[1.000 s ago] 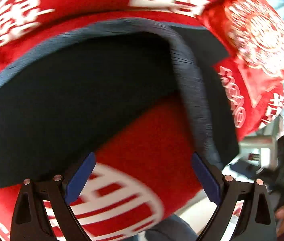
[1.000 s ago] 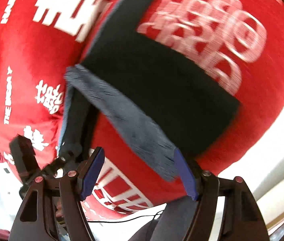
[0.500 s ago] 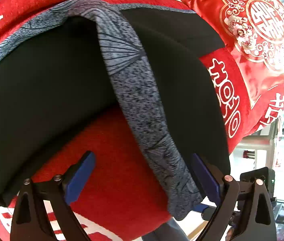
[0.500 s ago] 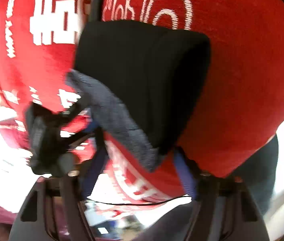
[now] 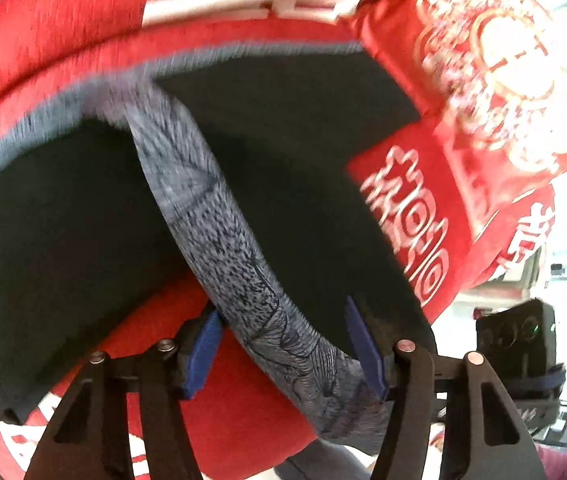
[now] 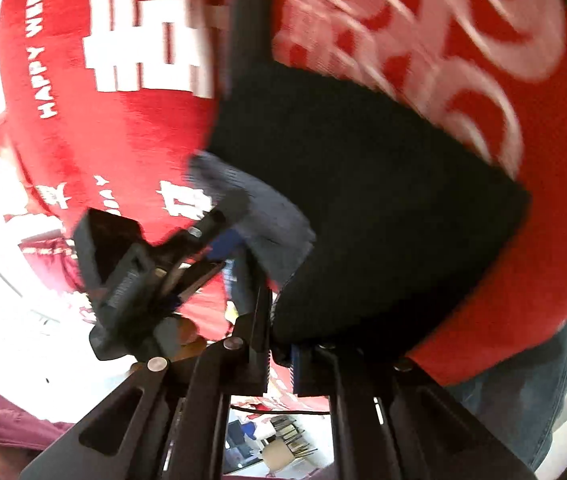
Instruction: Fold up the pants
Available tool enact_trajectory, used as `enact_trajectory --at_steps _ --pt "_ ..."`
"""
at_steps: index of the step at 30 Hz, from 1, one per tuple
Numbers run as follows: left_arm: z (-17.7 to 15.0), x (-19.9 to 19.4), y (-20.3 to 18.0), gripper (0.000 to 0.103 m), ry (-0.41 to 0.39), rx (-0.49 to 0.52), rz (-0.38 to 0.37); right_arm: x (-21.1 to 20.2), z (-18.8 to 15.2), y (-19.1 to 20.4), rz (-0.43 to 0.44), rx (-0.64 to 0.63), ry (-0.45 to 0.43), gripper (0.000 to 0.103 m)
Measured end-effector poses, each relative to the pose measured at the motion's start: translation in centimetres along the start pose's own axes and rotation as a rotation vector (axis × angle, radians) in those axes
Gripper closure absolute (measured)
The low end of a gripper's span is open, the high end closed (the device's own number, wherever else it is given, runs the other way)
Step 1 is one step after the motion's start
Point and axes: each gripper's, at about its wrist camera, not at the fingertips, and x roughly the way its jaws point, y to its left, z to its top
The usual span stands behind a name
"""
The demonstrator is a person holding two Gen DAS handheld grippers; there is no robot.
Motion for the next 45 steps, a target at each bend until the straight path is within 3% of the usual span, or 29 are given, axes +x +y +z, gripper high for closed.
enact_trajectory --at_steps 5,9,11,14,15,16,17,18,19,22,25,28,31,33,34,37,42,45 --pt "3.7 -2.6 -0.3 0.04 -0.078 -0.004 0.013 -1.7 5.3 4.7 0.019 -0.073 -0.013 0.095" --pt "6.1 -4.4 0.3 0.036 -0.124 -0.003 0.066 -2.5 11.3 9.0 -0.015 -0.138 -0.03 0.095" --pt "6.6 -5.4 0.9 0.023 -0.162 -0.01 0.106 -2.7 14.4 11.0 -0.059 -0.179 -0.032 0.093" --pt "6.9 -6.4 2.8 0.023 -0.201 -0.039 0.185 -2.1 18.8 14.5 -0.219 -0.268 -0.029 0.089" --pt "7.0 -6.3 3.6 0.023 -0.2 -0.057 0.22 -1.5 20.1 15.8 -0.295 -0.31 -0.032 0.084" --pt "7.0 -6.0 4.4 0.023 -0.197 -0.071 0.248 -1.2 21.1 16.9 -0.39 -0.373 -0.048 0.066" --pt "7.0 -5.5 5.5 0.023 -0.194 -0.093 0.291 -0.7 21.9 18.5 -0.497 -0.456 -0.069 0.033" --pt "6.7 -5.0 6.1 0.023 -0.189 -0.106 0.319 -0.3 22.2 19.4 -0.557 -0.509 -0.086 0.018" --pt "6.5 -4.0 7.4 0.023 -0.171 -0.131 0.367 -0.1 22.2 20.7 -0.627 -0.581 -0.124 0.011" --pt "5.7 -1.1 10.5 0.023 -0.094 -0.218 0.422 0.0 20.7 22.8 -0.701 -0.74 -0.196 0.011" --pt "4.5 0.6 12.4 0.023 -0.056 -0.275 0.435 0.1 19.2 21.4 -0.689 -0.748 -0.177 0.011" --pt "4.2 0.6 12.4 0.022 -0.078 -0.262 0.45 0.4 20.0 17.9 -0.711 -0.633 -0.122 0.014" --pt "4.2 0.8 12.9 0.017 -0.077 -0.262 0.454 0.4 21.3 13.3 -0.696 -0.452 -0.105 0.031" --pt "4.3 0.9 13.1 0.016 -0.078 -0.262 0.45 0.8 22.6 11.6 -0.712 -0.405 -0.128 0.035" --pt "4.2 0.9 13.2 0.016 -0.08 -0.259 0.45 1.0 23.0 11.1 -0.712 -0.401 -0.136 0.043" --pt "4.0 0.7 13.3 0.016 -0.078 -0.252 0.453 2.3 24.9 9.9 -0.704 -0.354 -0.139 0.09" --pt "3.3 1.0 13.3 0.012 -0.071 -0.234 0.472 2.3 23.5 9.7 -0.755 -0.419 -0.124 0.092" --pt "3.4 0.4 13.5 0.012 -0.033 -0.249 0.48 1.5 22.9 10.6 -0.804 -0.42 -0.106 0.083"
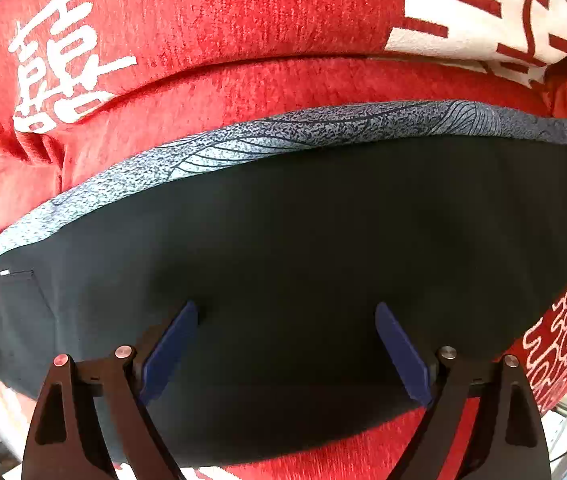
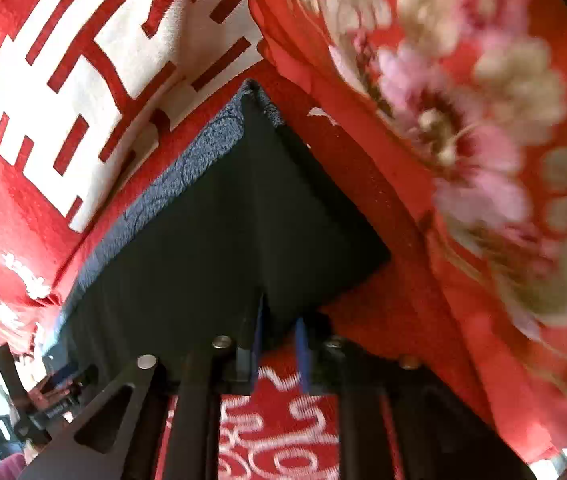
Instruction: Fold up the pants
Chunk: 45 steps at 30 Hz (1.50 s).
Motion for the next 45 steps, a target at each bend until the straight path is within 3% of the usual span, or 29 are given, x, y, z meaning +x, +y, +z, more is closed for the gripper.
enact_trajectory --at_steps 3,6,7,11,14,17,19,22,23,25,27,28,32,34,35,36,37,39,41,45 --pt "0.9 -1.7 0.2 0.012 -0.071 0.004 0.007 -3.3 -0.4 1.7 0.021 -0.069 -0.078 0.08" --pt "2.5 -1.3 0.3 0.012 -0.095 -0.009 0.029 -3.6 0.9 4.0 0.008 -0.165 -0.125 0.065" --pt "3.2 -0.7 0.3 0.012 -0.087 -0.026 0.043 -2.9 1.6 4.5 0.011 -0.174 -0.117 0.059" --pt "3.8 1.6 0.4 0.011 -0.061 -0.061 0.07 0.1 3.8 5.8 -0.014 -0.199 -0.054 0.058" --pt "2.3 1.7 1.0 0.011 -0.086 -0.071 0.055 -0.2 3.1 4.1 -0.015 -0.134 -0.032 0.058" --pt "1.2 1.9 1.8 0.01 -0.081 -0.092 0.038 -0.7 1.1 0.6 -0.112 -0.019 0.023 0.058" --pt "0.7 2.1 2.3 0.01 -0.082 -0.089 0.041 -1.8 -0.1 -1.5 -0.096 0.069 0.025 0.058" --pt "0.4 2.2 2.6 0.008 -0.096 -0.08 0.054 -3.8 -0.7 -0.5 -0.003 0.0 -0.04 0.055" --pt "0.4 2.4 2.8 0.005 -0.096 -0.085 0.066 -3.7 -0.5 -0.1 0.015 -0.011 -0.04 0.05" --pt "0.2 2.5 3.2 0.005 -0.088 -0.1 0.059 -2.4 0.4 0.0 0.034 0.019 -0.017 0.048" --pt "0.5 2.2 2.6 0.005 -0.072 -0.107 0.057 -0.3 1.3 -0.8 0.059 0.105 0.013 0.058" --pt "0.4 2.1 2.7 0.005 -0.057 -0.101 0.059 0.1 1.6 -0.6 0.057 0.11 0.012 0.094" --pt "-1.2 1.9 1.9 0.005 -0.066 -0.026 0.069 -1.4 0.4 0.5 0.031 0.006 -0.036 0.095" --pt "-1.7 2.0 2.1 0.005 -0.076 -0.037 0.067 0.2 -0.6 -1.1 0.011 0.038 0.037 0.091" --pt "-1.7 2.1 2.3 0.005 -0.066 -0.057 0.058 0.0 -0.7 -1.9 0.046 0.061 0.031 0.083" --pt "-1.7 2.2 2.7 0.005 -0.056 -0.078 0.046 -0.4 -0.4 -1.9 0.036 0.047 0.027 0.076" --pt "-1.6 2.2 2.5 0.005 -0.053 -0.085 0.04 -0.9 -0.6 -1.7 -0.002 0.025 0.027 0.062" --pt "-1.4 2.2 2.2 0.004 -0.063 -0.075 0.043 -2.4 -1.2 -1.5 -0.065 0.023 0.011 0.06" --pt "-1.2 2.5 2.4 0.002 -0.066 -0.07 0.047 -4.7 -1.7 -0.7 -0.045 0.005 -0.047 0.06" --pt "-1.4 2.1 1.9 0.0 -0.067 -0.092 0.047 -5.9 -1.1 3.4 -0.041 -0.204 -0.13 0.06"
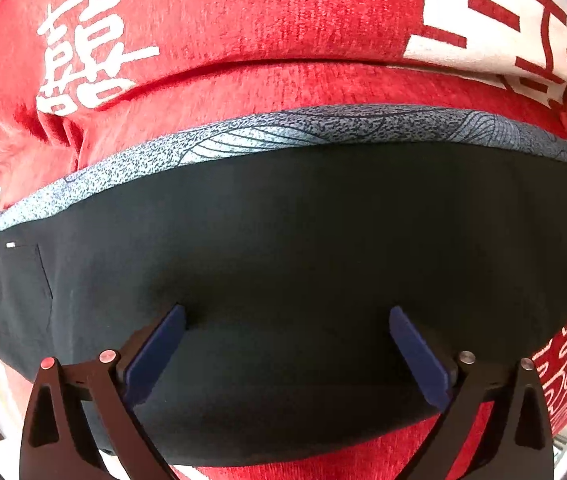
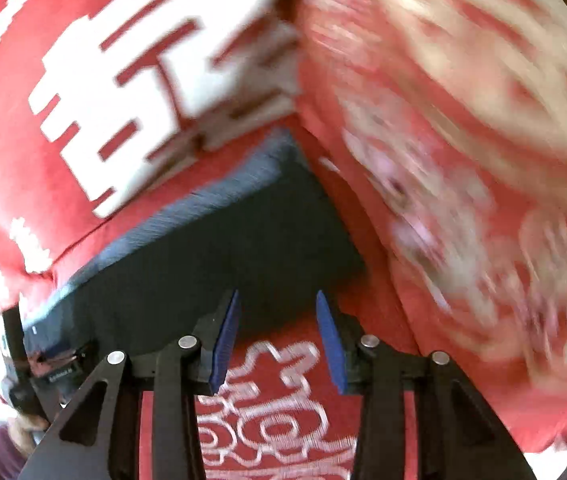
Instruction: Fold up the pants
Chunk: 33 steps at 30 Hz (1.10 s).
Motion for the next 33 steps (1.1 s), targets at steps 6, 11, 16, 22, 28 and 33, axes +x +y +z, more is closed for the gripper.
enact_trajectory --at_steps 6,11,16,22,28,33 --pt "0.1 0.2 0.2 0.0 0.002 0.009 -0.006 6.4 4.3 -1.9 -0.083 0.04 0.041 0.07" --pt "-0.1 0.3 0.3 0.0 -0.021 0.009 -0.024 3.9 3.4 -2.3 -0.18 0.094 0.006 0.06" --pt "-0.5 0.3 0.8 0.0 -0.048 0.015 -0.045 2.7 0.7 -1.8 -0.094 0.18 0.061 0.051" --pt "-0.8 -0.1 1.3 0.0 -0.032 0.063 -0.081 2.5 -3.0 3.3 0.094 0.17 0.14 0.051" --pt "-2.5 -1.8 6.0 0.0 -0.016 0.1 -0.11 4.3 -7.0 9.8 0.279 0.188 0.229 0.046" --pt "-3.2 -3.7 14.3 0.0 -0.041 0.073 -0.052 7.1 -11.2 16.7 0.419 0.21 0.334 0.046"
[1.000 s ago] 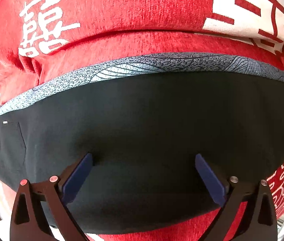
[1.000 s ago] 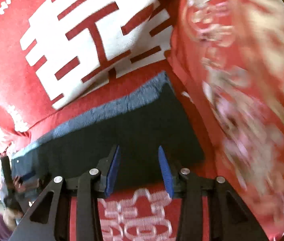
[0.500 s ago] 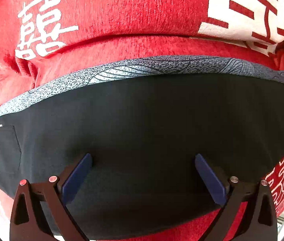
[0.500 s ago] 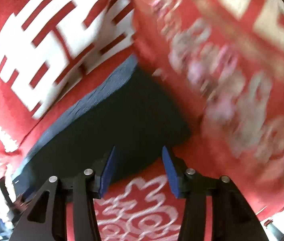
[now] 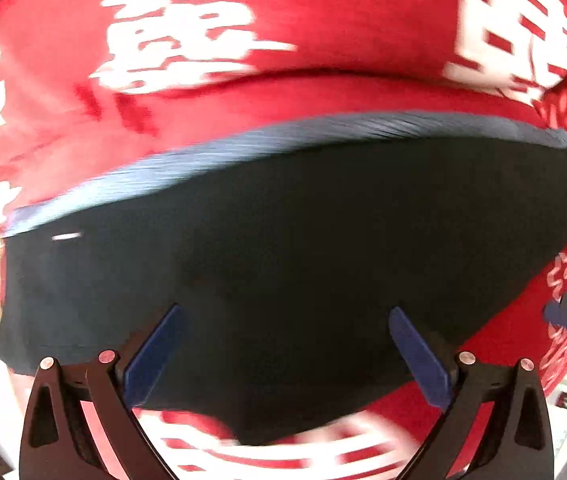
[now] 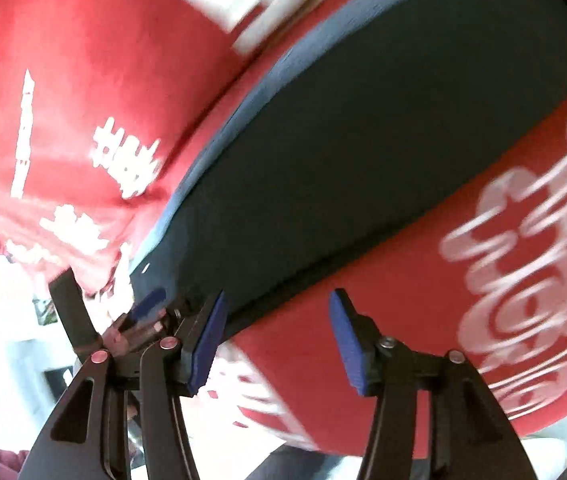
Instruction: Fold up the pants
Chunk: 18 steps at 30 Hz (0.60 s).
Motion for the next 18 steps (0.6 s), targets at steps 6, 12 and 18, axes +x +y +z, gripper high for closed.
enact_trajectory --at_steps 6,12,18 --pt "-2.1 -0.4 13.2 0.0 -0.009 -0.097 0.192 8.4 -3.5 6.0 0.11 -0.07 0.16 0.046" --pt "-6.5 3.2 21.5 0.0 0.029 -0.241 0.164 12.1 -5.0 7.8 0.161 -0.073 0.202 0.046" --pt "-6.7 3.7 22.9 0.0 -0.001 -0.239 0.092 13.1 -5.2 7.9 0.173 -0.076 0.195 0.046"
